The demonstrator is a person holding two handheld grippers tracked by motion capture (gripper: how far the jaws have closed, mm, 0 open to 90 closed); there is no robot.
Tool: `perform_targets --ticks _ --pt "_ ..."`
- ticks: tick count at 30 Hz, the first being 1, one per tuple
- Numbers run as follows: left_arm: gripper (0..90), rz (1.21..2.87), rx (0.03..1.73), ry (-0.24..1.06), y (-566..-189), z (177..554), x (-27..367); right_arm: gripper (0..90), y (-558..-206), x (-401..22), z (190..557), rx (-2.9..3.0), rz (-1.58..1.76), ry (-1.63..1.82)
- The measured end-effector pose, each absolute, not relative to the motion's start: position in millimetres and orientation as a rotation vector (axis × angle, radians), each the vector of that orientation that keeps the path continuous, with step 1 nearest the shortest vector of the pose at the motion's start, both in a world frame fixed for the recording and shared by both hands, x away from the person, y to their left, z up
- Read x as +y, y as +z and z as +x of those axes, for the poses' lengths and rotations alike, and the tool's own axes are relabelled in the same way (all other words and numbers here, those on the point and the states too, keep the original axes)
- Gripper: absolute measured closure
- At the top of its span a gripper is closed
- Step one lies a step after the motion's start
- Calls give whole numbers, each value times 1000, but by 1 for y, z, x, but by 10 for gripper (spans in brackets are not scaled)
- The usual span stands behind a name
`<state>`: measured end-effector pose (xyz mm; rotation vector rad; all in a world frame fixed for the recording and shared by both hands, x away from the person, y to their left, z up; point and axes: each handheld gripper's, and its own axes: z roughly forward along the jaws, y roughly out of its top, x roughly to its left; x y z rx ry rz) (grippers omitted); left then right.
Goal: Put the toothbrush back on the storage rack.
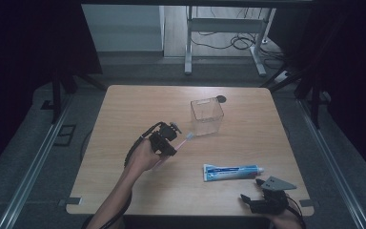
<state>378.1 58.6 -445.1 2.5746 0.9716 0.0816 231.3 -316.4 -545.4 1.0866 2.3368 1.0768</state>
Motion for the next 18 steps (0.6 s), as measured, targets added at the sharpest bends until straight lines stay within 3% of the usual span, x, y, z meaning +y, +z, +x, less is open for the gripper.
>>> perform_targets --ticks 18 --pt "789 2504 930 149 -420 389 52 125 -545 -317 231 2339 1084 1078"
